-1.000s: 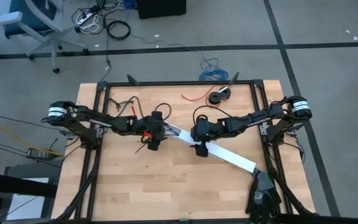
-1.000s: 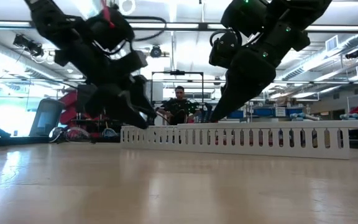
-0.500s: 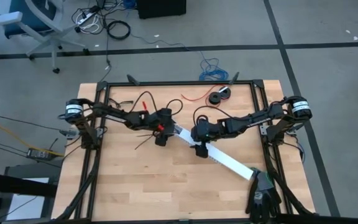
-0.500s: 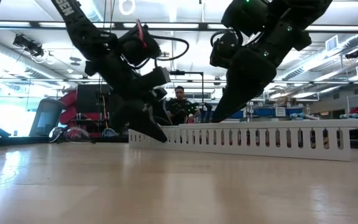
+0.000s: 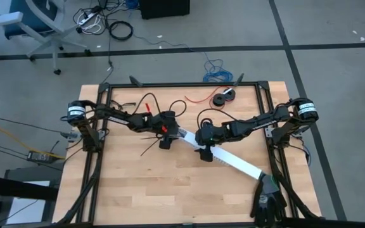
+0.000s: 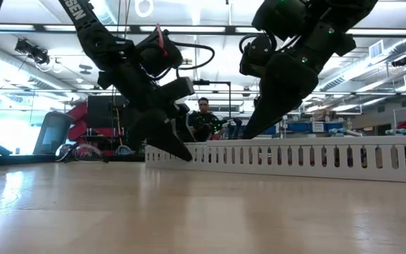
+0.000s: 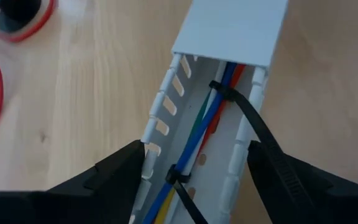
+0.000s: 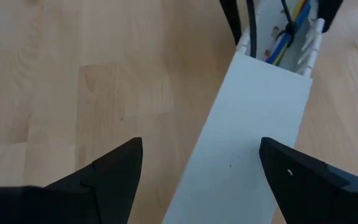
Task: Ziptie cables
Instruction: Close the white cable duct
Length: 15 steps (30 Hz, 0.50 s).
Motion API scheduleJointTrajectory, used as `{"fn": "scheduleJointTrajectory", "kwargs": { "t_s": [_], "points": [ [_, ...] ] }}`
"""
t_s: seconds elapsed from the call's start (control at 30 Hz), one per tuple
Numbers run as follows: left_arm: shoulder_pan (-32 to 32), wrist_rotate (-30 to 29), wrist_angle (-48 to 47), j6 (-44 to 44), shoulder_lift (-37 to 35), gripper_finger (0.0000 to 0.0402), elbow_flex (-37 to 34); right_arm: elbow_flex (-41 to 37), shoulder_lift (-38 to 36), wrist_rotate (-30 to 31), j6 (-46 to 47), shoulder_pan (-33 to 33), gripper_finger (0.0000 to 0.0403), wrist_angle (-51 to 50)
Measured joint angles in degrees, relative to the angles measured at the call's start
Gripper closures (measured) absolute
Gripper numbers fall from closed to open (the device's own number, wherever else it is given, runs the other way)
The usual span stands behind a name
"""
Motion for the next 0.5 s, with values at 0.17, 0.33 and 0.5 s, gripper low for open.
{"fn": "scheduleJointTrajectory", "kwargs": {
  "t_s": [0.17,0.33,0.5],
  "points": [
    [-1.7,-0.6,-0.3,-6.9,-0.1,0.011,0.0,0.0,0.0,0.8,0.6,0.0,0.0094,-1.2],
    [-3.9,-1.6,-0.5,-9.9,-0.1,0.011,0.0,0.0,-0.6,3.8,0.8,0.0,0.0094,-2.2],
    [-5.7,-2.0,-1.0,-11.7,-0.7,0.011,-0.1,-0.1,-4.4,5.2,5.3,0.1,0.0094,-3.8]
  ]
}}
